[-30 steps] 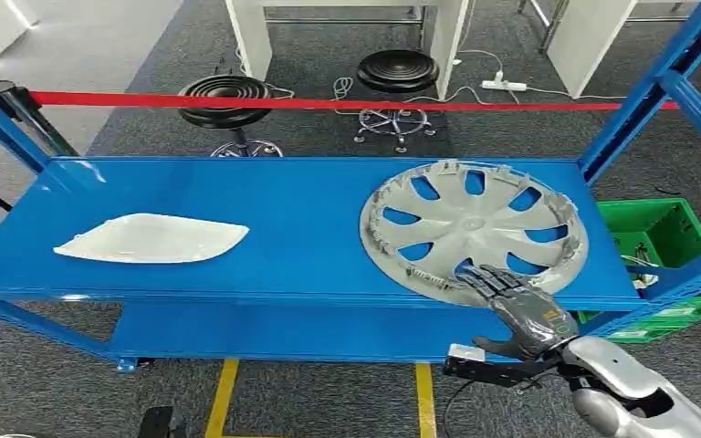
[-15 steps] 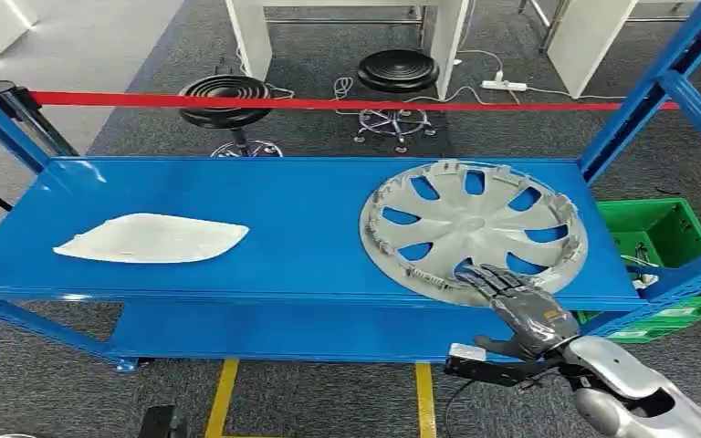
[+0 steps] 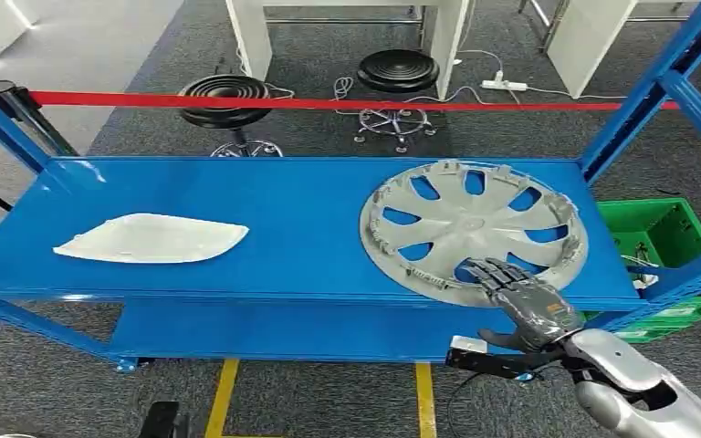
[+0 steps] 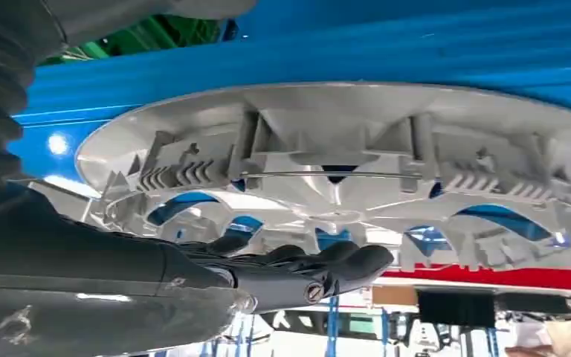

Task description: Take the parts from the cabinet and place them on the table.

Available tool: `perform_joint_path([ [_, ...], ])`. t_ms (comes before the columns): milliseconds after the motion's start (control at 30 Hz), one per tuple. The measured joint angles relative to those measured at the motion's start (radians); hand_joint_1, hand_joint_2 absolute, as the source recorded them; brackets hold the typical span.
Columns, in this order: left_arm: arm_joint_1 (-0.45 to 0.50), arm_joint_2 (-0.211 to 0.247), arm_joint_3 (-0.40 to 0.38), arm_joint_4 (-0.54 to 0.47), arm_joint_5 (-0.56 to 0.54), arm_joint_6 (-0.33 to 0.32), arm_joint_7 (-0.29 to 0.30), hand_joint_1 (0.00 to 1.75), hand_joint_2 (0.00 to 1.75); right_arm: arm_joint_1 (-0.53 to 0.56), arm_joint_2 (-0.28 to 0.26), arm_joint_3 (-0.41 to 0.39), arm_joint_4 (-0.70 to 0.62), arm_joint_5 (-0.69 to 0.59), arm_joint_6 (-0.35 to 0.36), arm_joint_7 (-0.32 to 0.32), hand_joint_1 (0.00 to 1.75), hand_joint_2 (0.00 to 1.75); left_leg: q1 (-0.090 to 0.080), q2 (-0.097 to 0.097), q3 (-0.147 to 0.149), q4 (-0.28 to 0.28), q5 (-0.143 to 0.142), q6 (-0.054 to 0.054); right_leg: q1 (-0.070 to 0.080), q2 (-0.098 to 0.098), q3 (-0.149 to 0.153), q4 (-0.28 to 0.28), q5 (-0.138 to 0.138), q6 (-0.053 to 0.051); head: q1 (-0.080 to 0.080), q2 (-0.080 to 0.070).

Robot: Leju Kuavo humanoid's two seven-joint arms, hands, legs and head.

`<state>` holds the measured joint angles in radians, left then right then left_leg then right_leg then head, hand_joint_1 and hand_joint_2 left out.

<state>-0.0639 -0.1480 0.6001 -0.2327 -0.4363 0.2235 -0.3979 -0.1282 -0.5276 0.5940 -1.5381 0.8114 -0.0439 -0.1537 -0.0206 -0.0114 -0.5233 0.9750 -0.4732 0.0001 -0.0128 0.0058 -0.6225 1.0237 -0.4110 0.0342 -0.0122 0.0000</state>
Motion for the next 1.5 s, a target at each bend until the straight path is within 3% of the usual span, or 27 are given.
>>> perform_joint_path([
  [467,0.0,0.001,-0.025,0.0,-0.014,-0.001,0.0,0.0,0.0,-0.046,0.0,-0.012,0.027,-0.022,0.034,0.0,0.0,1.75,0.0,0.0,0.0,0.0,0.0,0.0,0.0,0.0,0.0,0.0,0.0,0.0,0.0,0.0],
  [1500,-0.002,0.001,-0.025,0.0,-0.028,-0.012,0.002,0.0,0.0,-0.094,0.026,-0.011,0.136,-0.025,0.036,0.003,0.0,1.75,0.0,0.0,0.0,0.0,0.0,0.0,0.0,0.0,0.0,0.0,0.0,0.0,0.0,0.0],
])
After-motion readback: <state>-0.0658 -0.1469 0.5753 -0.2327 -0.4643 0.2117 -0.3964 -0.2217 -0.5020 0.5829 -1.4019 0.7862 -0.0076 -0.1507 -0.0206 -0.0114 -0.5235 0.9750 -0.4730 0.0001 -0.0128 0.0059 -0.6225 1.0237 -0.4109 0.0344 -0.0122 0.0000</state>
